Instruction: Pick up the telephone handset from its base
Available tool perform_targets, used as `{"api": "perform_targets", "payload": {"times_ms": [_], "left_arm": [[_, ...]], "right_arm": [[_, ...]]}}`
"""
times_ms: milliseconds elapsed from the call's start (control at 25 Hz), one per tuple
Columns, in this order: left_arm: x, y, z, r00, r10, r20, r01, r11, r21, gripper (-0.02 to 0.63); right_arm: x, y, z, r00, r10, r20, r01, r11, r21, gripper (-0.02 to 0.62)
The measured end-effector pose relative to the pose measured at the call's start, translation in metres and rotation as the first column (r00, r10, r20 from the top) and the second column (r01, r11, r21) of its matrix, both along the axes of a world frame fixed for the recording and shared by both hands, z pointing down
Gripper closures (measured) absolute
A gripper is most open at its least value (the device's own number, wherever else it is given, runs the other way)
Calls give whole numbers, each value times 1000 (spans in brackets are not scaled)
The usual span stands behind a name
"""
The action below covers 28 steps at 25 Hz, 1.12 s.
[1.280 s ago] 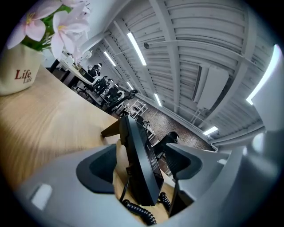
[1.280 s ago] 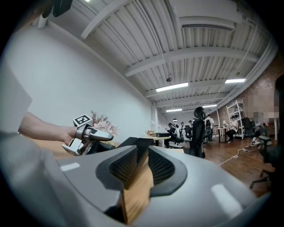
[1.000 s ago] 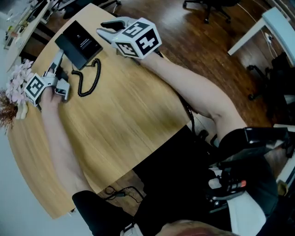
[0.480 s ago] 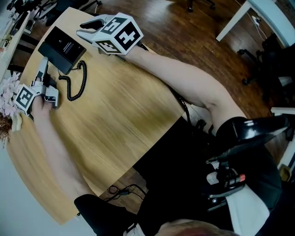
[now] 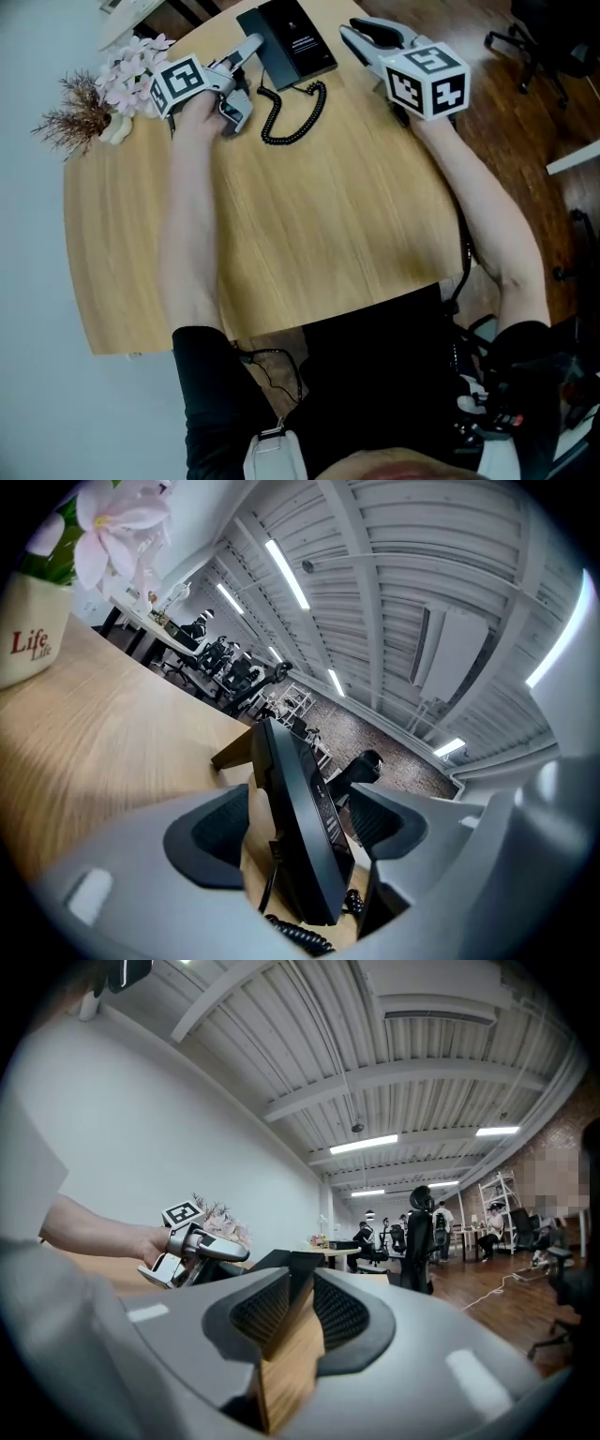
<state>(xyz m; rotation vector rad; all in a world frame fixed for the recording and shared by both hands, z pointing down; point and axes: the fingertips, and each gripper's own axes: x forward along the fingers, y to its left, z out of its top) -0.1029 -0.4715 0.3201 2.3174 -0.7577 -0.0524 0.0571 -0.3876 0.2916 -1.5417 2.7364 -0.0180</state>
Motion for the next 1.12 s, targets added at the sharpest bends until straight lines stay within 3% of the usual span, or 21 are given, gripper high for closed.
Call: {"api": "perform_targets", "payload": {"times_ms": [360,680,800,880,1120], "left_arm": [[-5,-6,14,996,-17,89,26,995,-100,304],[7,-10,16,990,10,141,5,994,-106,305],[12,-3,17,983,56,173,-43,996,-78,370],[14,-1,17,984,71,163,-60,996,-71,428],[11,0,9,994,81,67,-78,995,-55,477]], "right_arm": [[-9,-1,0,1000,-4,-2,4,1000,12,517],[-9,1,-4,1000,-6,-2,6,1000,10,525],[-11,1,-4,1000,-13,-2,13,1000,10,525],[-10,2,-4,1000,-13,-3,13,1000,11,525],[-12,1,-4,1000,-17,-8,18,1000,9,525]]}}
